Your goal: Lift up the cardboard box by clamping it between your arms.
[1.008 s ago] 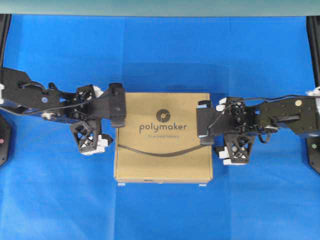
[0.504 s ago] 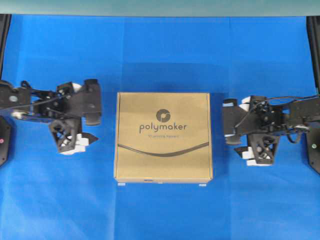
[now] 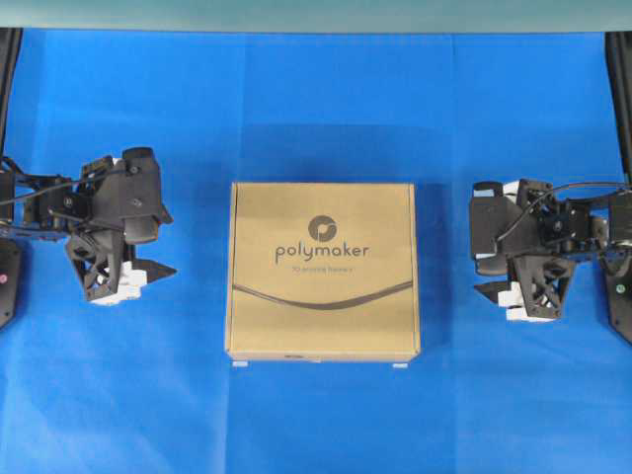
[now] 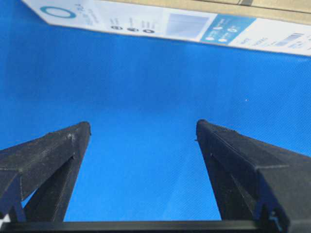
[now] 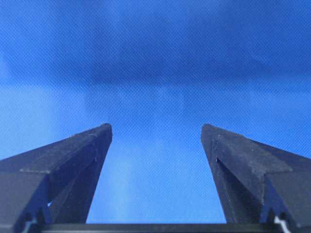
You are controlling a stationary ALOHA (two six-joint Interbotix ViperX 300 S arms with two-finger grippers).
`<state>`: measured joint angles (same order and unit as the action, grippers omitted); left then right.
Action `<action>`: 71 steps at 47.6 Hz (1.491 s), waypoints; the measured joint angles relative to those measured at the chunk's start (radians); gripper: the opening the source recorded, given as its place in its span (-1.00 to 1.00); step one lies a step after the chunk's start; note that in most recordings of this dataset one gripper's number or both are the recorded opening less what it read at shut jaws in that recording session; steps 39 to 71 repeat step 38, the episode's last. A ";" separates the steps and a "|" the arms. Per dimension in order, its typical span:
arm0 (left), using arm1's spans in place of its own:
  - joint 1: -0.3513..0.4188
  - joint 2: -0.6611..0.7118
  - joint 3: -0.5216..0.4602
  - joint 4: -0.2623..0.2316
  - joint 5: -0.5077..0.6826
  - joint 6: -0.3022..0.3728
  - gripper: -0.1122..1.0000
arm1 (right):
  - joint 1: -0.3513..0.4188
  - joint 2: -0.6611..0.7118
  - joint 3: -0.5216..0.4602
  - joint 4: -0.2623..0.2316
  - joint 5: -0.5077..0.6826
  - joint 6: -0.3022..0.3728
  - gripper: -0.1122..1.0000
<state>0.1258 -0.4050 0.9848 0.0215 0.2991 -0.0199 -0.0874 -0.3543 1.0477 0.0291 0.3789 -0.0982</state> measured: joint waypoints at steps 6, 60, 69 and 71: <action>-0.003 0.000 0.002 0.000 -0.002 0.000 0.75 | -0.002 -0.006 0.002 0.000 -0.028 0.000 0.99; -0.014 -0.011 0.002 0.000 -0.003 -0.002 0.74 | -0.002 -0.046 0.038 0.000 -0.041 0.000 0.99; -0.014 -0.011 0.002 0.000 -0.003 -0.002 0.74 | -0.002 -0.046 0.038 0.000 -0.041 0.000 0.99; -0.014 -0.011 0.002 0.000 -0.003 -0.002 0.74 | -0.002 -0.046 0.038 0.000 -0.041 0.000 0.99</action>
